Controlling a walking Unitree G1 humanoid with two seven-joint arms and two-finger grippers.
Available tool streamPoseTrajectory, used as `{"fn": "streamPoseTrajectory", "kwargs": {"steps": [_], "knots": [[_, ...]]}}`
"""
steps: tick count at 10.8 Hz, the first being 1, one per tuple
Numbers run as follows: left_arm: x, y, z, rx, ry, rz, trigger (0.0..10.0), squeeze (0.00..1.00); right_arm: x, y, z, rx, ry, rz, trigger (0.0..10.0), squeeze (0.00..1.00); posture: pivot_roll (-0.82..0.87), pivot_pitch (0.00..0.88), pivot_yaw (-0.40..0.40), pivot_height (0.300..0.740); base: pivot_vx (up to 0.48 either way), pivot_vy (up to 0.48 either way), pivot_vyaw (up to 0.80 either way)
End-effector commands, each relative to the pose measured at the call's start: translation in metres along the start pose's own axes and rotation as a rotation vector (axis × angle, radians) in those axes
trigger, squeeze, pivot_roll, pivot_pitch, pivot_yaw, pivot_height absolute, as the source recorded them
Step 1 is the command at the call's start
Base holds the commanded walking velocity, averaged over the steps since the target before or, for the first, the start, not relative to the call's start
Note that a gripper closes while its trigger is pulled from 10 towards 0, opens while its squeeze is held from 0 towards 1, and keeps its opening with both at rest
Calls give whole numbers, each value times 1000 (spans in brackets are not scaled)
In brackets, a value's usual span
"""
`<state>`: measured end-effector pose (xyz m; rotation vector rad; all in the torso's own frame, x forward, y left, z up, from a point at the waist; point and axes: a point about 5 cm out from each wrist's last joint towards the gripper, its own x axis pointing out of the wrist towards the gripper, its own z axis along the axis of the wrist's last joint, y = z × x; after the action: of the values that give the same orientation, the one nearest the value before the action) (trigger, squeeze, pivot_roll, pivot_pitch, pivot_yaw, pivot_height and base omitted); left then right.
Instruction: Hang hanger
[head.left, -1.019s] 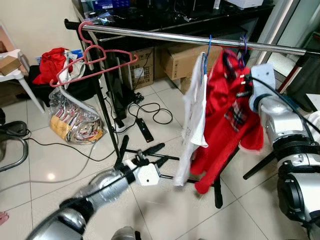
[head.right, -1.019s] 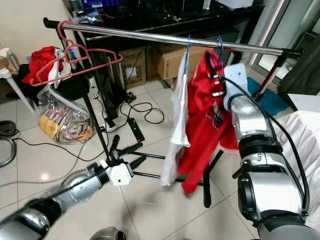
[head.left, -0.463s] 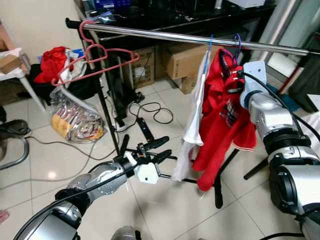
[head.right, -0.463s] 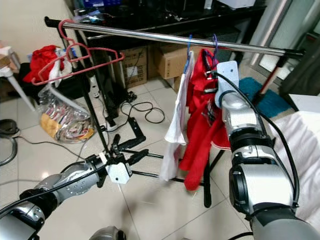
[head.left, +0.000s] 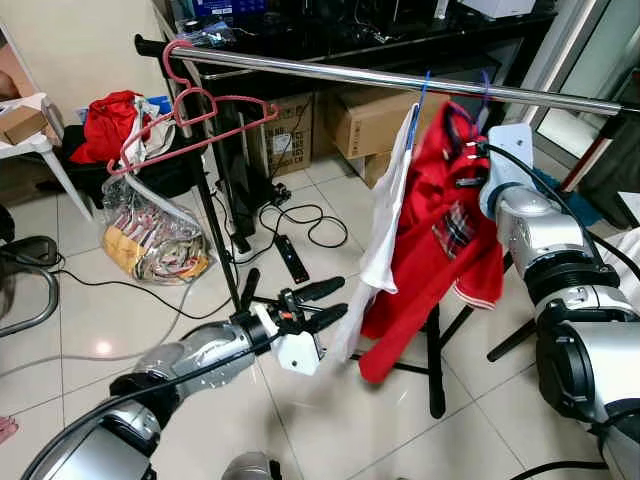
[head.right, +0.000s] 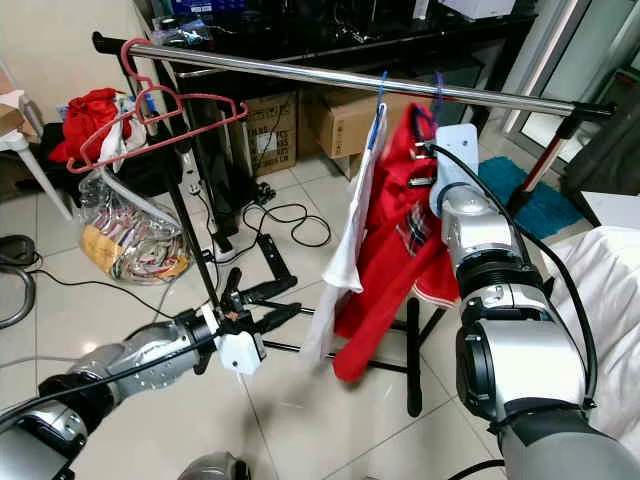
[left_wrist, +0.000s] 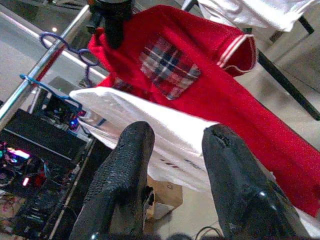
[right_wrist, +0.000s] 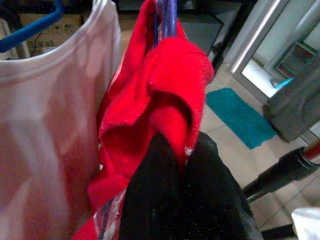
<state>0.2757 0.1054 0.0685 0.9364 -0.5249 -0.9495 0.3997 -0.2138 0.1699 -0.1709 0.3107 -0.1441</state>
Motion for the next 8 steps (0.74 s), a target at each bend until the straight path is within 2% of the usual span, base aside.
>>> {"fn": "streamPoseTrajectory", "kwargs": {"steps": [1,2,3,8], "knots": [[4,13,4,-11,-32,83,10000,0,0,2,18,29,-58,-7,10000,0,136,0,-42,740,0,0,0],[5,23,4,-62,-32,187,10000,0,0,3,20,30,-67,-6,10000,0,136,0,-42,740,0,0,0],[6,28,4,-67,-33,223,10000,0,0,3,19,28,-64,-9,10000,0,140,0,-42,740,0,0,0],[6,30,4,-56,-43,195,10000,0,1,-1,10,28,-36,-35,10000,0,139,0,-40,740,0,0,0]]}}
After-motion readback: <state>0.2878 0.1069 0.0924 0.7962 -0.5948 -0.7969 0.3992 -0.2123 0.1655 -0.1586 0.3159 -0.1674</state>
